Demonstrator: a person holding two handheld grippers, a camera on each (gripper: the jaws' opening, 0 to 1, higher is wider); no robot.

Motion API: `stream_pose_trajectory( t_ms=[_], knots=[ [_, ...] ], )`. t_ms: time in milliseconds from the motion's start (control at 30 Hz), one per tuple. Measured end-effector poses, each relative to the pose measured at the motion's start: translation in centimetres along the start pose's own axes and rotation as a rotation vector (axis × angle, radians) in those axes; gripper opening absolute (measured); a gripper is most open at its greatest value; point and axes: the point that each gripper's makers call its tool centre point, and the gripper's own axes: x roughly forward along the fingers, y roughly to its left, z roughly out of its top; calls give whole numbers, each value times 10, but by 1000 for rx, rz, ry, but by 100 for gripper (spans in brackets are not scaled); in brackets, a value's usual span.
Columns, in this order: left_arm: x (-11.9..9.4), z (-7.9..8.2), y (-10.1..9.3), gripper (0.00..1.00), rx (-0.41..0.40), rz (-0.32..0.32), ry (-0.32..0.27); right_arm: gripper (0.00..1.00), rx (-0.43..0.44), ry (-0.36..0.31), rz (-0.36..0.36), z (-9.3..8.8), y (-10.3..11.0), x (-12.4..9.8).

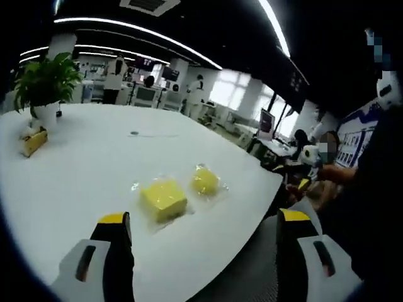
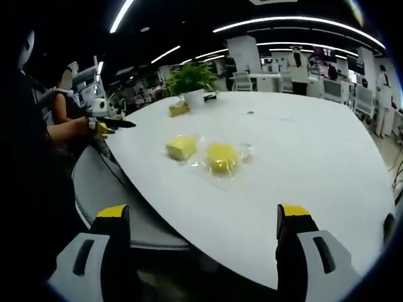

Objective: Compare the silicone blocks by pressing each to a similar depth, holding the contact briefly, and releasing to observe deformation and rebound differences across the visible hardness samples.

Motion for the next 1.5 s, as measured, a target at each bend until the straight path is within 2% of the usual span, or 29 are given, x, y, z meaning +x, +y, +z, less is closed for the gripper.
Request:
stream_pose_trajectory(
  t_ms=[67,100,200,267,333,400,433,500,533,633,667,767,833,900,967,1000,1067,1233,1300,1433,1500],
  knots=[
    [10,7,0,86,-68,-20,-8,88,1,2,-11,-2,-2,-2],
    [13,7,3,82,-106,-9,6,87,4,-3,-14,-2,-3,-4],
    [26,12,4,81,-130,-21,6,87,34,-49,-20,2,-5,-9],
    [38,15,-1,79,-166,-39,28,87,53,-38,-32,-2,-8,-12],
    [50,18,-3,70,-169,-48,41,84,44,-28,-50,-5,-11,-15],
    [64,22,-2,57,-178,-45,46,74,-15,-45,-85,-1,-16,-19],
    [70,23,-3,55,-186,-51,48,71,-27,-43,-92,0,-16,-21],
    [87,21,-7,55,-264,-73,83,73,-24,-36,-101,-1,-18,-20],
    [95,23,-7,55,-299,-72,78,74,-18,-39,-99,0,-18,-20],
    [120,19,-11,52,-480,-84,107,64,-23,-76,-97,8,-15,-21],
    [128,19,-12,53,-514,-91,113,63,-14,-93,-108,12,-18,-22],
    [156,14,-8,53,-512,-75,127,66,-6,-105,-131,14,-21,-23],
    [170,11,-5,53,-518,-52,133,63,21,-135,-131,19,-22,-27],
    [181,13,-1,54,-608,-25,112,60,23,-144,-141,21,-23,-30],
    [193,12,1,57,-593,-27,127,61,14,-137,-159,19,-27,-31],
    [197,8,3,57,-550,-6,158,61,24,-137,-159,18,-29,-32],
    [203,3,9,59,-488,30,180,60,37,-137,-164,17,-31,-33],
    [225,-9,8,61,-507,29,230,59,35,-105,-178,8,-33,-33],
    [230,-14,8,61,-491,30,250,59,36,-100,-181,7,-34,-34],
    [238,-23,16,61,-393,69,278,59,47,-108,-192,9,-37,-37],
    [240,-26,19,58,-351,81,285,58,51,-111,-194,10,-37,-36]
  ],
)
